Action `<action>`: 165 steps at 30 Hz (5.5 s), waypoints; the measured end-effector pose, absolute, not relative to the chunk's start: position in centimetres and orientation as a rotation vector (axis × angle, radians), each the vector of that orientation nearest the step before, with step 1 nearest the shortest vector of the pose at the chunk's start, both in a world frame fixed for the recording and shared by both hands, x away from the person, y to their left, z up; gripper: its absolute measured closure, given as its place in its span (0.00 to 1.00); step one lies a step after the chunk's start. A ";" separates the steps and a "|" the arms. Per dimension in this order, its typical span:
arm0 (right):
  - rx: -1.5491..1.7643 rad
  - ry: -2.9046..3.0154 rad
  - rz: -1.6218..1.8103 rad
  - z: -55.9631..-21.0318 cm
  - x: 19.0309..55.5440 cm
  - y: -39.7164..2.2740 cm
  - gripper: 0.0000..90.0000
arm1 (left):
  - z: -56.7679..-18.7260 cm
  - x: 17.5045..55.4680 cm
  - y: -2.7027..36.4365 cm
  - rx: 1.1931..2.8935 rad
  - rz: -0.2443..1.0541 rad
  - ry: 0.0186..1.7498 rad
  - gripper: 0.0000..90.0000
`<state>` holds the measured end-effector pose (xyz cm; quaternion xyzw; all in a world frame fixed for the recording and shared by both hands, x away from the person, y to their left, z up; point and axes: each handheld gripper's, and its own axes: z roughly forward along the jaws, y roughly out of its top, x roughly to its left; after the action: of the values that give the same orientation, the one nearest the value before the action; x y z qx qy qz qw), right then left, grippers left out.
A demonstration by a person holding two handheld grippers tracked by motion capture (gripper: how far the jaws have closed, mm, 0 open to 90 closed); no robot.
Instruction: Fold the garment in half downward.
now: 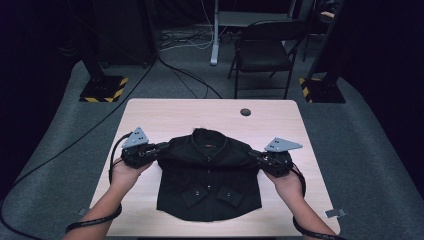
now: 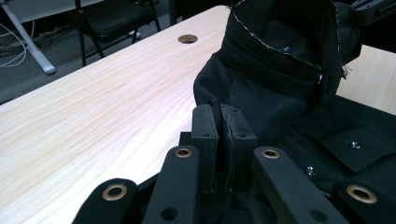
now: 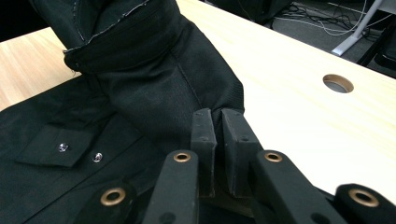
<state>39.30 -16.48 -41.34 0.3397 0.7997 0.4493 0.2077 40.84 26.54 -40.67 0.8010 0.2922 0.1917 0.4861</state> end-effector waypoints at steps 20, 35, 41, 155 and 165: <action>0.944 2.253 1.236 -42.3 38.3 -16.7 0.94 | -41.8 40.0 26.7 1.958 0.436 0.713 0.94; 0.969 2.273 1.245 -43.2 37.6 -17.0 0.96 | -42.3 39.1 26.6 1.959 0.414 0.702 0.94; 0.972 2.284 1.246 -43.7 37.2 -17.0 0.96 | -42.7 38.8 26.8 1.962 0.402 0.709 0.94; 0.944 2.549 1.179 -50.1 35.1 -11.3 0.39 | -51.1 36.8 22.0 2.140 0.202 0.777 0.28; 0.963 2.539 1.184 -51.4 35.3 -10.7 0.35 | -52.4 37.0 21.4 2.183 0.190 0.758 0.27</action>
<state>35.33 -10.70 -51.43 0.3239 0.8536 0.3980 0.0894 36.96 21.42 -52.40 0.8629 0.2995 0.0753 0.4000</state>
